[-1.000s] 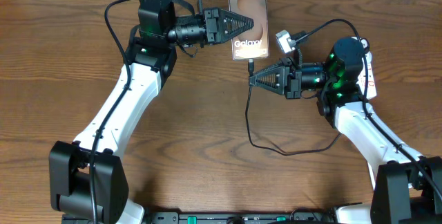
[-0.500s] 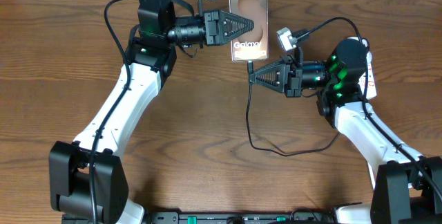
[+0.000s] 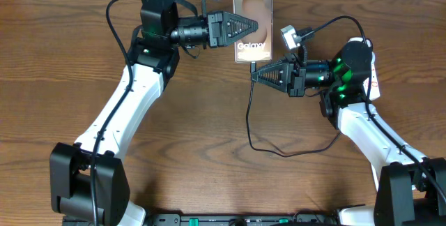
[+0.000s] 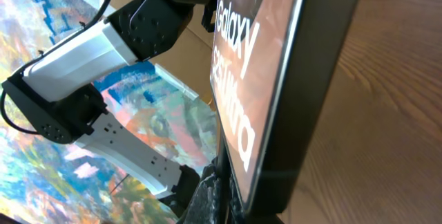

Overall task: Plug charger to phone and switch on socket
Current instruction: 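Push the USB-C connector up into the phone's bottom port with right gripper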

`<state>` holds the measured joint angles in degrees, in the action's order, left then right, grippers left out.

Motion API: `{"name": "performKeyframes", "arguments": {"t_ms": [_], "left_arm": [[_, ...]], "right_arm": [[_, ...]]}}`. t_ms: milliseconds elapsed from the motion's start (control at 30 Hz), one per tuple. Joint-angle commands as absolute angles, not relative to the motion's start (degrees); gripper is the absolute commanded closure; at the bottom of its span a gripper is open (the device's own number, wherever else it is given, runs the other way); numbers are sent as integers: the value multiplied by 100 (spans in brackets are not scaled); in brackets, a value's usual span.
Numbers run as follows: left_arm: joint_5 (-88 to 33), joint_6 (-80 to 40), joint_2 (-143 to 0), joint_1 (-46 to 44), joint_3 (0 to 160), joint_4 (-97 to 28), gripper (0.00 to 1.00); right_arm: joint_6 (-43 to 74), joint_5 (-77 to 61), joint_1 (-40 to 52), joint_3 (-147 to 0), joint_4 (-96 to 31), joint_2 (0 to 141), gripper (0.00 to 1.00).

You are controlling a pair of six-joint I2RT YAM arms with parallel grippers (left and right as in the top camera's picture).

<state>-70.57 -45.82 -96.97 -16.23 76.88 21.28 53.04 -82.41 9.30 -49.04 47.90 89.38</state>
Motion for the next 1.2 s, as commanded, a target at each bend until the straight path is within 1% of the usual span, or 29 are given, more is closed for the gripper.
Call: {"name": "performKeyframes", "arguments": {"t_ms": [0, 733, 1000, 1167], "left_arm": [[-7310, -4353, -9557, -1719, 7813, 2154, 93], [-7970, -4327, -9559, -1717, 7808, 2154, 93], [-8171, -4309, -9559, -1719, 7784, 2152, 93], [-8169, -4309, -9559, -1719, 7784, 2154, 92]], "right_arm": [[5380, -7787, 985, -4963, 4928, 8871, 99], [5531, -7564, 961, -4963, 5078, 8871, 99], [6038, -7465, 893, -4963, 5793, 8871, 99], [6084, -7461, 895, -4963, 5854, 8871, 99]]}}
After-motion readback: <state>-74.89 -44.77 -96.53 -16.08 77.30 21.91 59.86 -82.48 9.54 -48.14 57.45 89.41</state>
